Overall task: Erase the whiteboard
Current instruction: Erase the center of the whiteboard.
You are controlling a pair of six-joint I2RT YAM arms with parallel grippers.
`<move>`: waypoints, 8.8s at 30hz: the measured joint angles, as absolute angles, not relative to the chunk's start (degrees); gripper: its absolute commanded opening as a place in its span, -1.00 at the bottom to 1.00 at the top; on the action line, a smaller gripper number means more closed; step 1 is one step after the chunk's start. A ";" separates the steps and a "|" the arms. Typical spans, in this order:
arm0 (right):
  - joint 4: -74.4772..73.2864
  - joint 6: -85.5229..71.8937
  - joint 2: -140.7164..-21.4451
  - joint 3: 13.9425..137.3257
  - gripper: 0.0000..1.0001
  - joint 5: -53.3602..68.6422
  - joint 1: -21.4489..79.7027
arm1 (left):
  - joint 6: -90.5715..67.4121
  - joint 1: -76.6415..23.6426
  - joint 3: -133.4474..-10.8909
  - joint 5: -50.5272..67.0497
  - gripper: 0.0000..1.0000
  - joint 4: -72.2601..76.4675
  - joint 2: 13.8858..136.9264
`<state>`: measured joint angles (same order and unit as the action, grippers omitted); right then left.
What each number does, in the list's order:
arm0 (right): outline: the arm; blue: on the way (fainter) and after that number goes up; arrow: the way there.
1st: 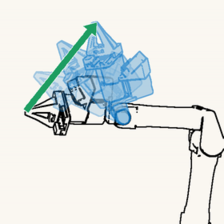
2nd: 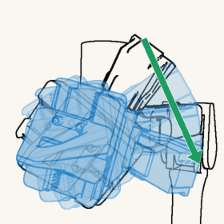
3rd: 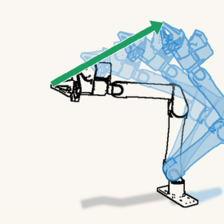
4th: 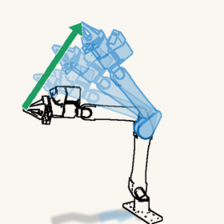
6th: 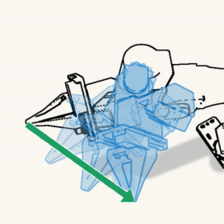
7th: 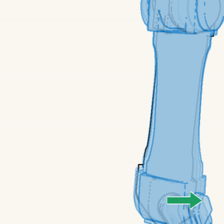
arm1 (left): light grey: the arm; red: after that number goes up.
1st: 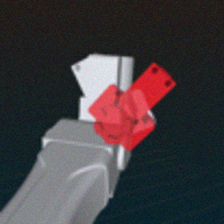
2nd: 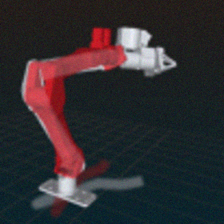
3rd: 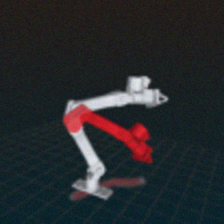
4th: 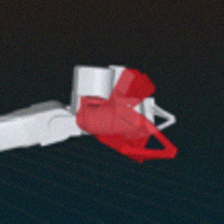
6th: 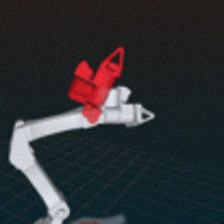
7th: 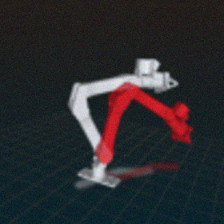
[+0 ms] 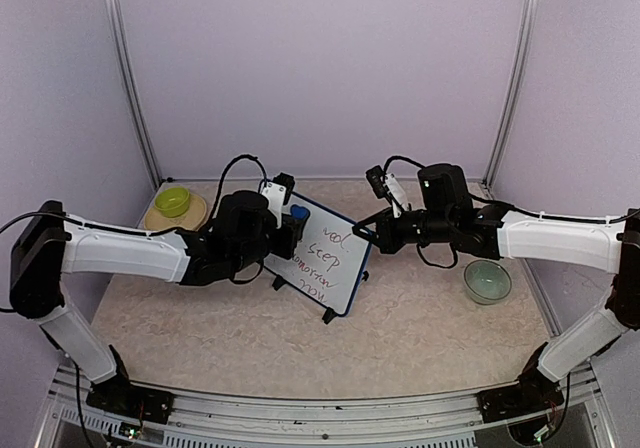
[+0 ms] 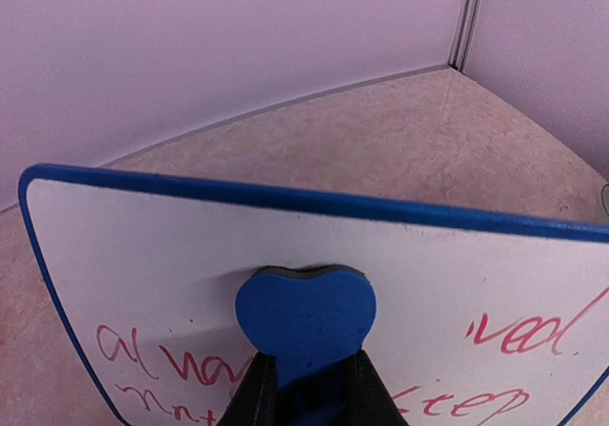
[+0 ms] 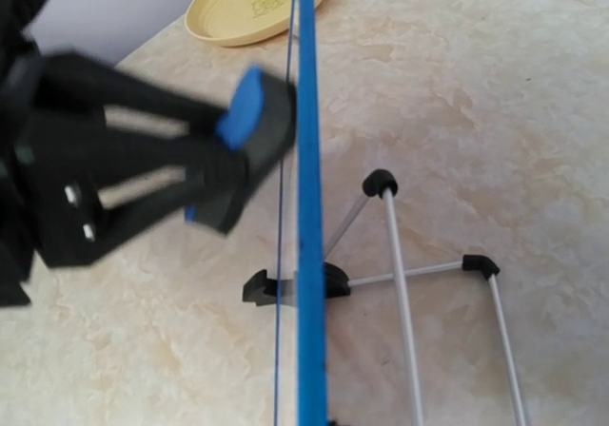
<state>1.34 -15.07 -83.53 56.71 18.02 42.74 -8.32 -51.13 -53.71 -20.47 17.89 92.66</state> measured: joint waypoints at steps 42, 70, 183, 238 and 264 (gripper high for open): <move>1.52 -16.56 -83.92 56.64 -1.00 16.82 42.74 | -7.44 -52.31 -59.42 -26.35 -0.64 17.23 95.96; 2.04 -15.64 -83.96 56.62 -1.00 17.82 42.74 | -8.54 -61.06 -59.53 -20.67 -0.65 20.78 97.32; 4.38 -13.85 -85.93 57.60 -1.00 22.20 42.81 | -7.84 -59.86 -54.11 -25.76 -0.64 22.35 91.88; 2.37 -14.96 -85.73 58.87 -1.00 23.57 44.36 | -13.50 -63.53 -41.93 -28.97 -0.64 24.40 92.05; 0.69 -19.07 -88.25 59.86 -1.00 22.65 44.36 | -9.13 -64.34 -48.58 -29.78 -0.65 32.64 94.48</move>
<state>0.69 -19.07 -88.25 59.86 22.65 44.36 -9.13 -64.34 -48.58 -29.78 32.64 94.48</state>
